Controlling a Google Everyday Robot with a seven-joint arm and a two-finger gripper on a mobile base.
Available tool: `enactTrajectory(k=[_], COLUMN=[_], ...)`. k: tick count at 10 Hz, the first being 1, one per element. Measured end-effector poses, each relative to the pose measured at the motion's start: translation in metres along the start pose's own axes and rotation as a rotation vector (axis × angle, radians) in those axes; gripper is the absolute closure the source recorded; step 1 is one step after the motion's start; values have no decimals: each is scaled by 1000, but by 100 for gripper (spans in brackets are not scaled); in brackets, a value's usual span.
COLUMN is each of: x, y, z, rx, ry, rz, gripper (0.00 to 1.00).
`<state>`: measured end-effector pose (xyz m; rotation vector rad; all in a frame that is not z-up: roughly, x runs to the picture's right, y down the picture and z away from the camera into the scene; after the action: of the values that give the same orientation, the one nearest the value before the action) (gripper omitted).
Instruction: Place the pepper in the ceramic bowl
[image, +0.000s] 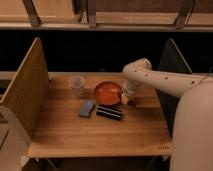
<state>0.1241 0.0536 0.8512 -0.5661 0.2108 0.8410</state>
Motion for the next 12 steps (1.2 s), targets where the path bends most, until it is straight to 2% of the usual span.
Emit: enactTrajectory(k=[1,3,5,6,12], x=[-14,-56,-84,-89,-88], y=[-2,-5,-2,-2,-3], z=[2,9,17,18,18], rx=[5,7,-26,-33,-32], ry=[-4,-27,-57,-64,-63], rz=[-24,-89,-114,-118,-115], gripper=[100,100,100,96,35])
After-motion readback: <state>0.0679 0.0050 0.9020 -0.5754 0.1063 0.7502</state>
